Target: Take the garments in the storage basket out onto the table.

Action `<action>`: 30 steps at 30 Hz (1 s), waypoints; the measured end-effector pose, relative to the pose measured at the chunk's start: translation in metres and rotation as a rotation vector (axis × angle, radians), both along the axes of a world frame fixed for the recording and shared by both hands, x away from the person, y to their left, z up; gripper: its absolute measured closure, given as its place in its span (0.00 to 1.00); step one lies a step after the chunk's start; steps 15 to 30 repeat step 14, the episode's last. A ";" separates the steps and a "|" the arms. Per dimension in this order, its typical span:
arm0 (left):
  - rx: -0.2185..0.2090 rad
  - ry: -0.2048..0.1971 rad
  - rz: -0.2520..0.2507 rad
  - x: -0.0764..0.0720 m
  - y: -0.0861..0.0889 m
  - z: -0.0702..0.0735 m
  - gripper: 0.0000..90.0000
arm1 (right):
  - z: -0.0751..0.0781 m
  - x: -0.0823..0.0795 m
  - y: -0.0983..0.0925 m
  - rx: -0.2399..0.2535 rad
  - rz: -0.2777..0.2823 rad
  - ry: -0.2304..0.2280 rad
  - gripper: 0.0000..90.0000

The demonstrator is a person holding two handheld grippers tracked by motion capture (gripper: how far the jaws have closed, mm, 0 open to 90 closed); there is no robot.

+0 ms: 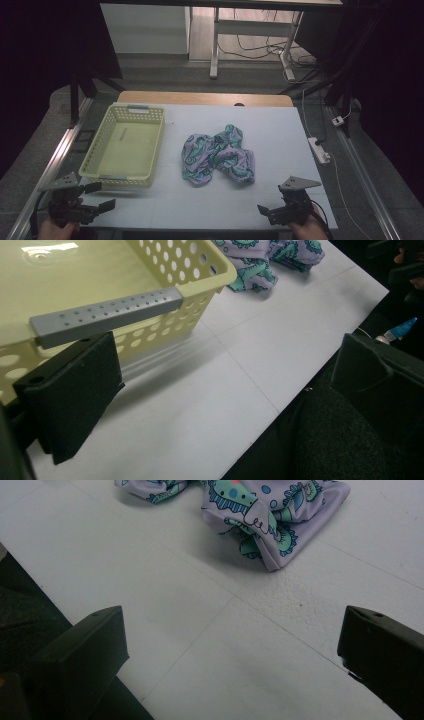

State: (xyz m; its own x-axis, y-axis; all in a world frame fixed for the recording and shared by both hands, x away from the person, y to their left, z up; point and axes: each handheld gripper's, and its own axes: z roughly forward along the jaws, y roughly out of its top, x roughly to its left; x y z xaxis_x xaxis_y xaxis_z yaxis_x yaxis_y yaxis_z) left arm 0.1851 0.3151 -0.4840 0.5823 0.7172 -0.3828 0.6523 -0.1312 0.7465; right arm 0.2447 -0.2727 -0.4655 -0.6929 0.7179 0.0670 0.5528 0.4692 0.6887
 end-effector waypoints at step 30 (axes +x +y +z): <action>0.089 0.033 0.037 -0.006 -0.002 0.001 0.00 | 0.000 -0.001 0.000 -0.013 -0.001 -0.008 0.00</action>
